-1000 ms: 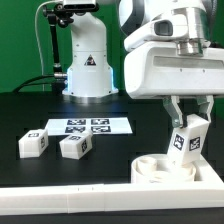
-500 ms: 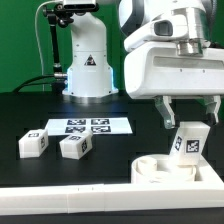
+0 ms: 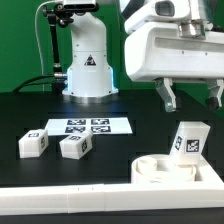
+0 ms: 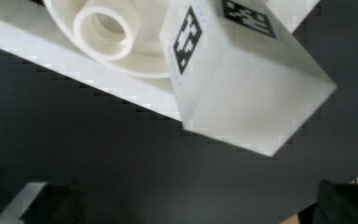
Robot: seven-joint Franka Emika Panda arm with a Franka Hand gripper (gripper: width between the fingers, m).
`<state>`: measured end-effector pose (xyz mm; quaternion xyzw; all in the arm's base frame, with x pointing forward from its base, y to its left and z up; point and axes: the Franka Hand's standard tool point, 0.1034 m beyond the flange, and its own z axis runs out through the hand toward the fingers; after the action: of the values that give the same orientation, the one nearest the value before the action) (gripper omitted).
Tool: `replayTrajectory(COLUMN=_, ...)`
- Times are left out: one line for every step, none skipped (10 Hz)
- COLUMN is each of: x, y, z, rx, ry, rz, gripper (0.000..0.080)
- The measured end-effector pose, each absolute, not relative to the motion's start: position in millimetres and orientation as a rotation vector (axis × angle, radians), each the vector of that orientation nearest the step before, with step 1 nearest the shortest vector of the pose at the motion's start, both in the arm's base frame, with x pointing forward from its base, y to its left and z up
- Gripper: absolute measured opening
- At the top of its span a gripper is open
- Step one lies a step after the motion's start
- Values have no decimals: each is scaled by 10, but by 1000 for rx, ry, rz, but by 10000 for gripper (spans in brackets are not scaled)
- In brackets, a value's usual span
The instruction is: Assemble stool
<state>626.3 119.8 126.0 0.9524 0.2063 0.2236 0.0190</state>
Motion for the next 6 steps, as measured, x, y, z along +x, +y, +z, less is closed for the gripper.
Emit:
replayTrajectory(x=6258, y=1200, z=1238, rx=2957, ry=641, rz=693, gripper=649)
replayTrajectory(x=6257, y=1199, z=1234, rx=2957, ry=641, rz=692, gripper=649)
replayTrajectory(x=6257, y=1199, z=1234, rx=2957, ry=641, rz=692, gripper=649)
replayTrajectory(x=6238, y=1200, z=1213, rx=2964, ry=645, rz=653, gripper=649)
replayTrajectory(x=6247, y=1173, z=1206, rx=2944, ry=689, rz=652, gripper=649)
replayTrajectory(x=6216, y=1161, z=1170, rx=2964, ry=695, rz=529, gripper=649)
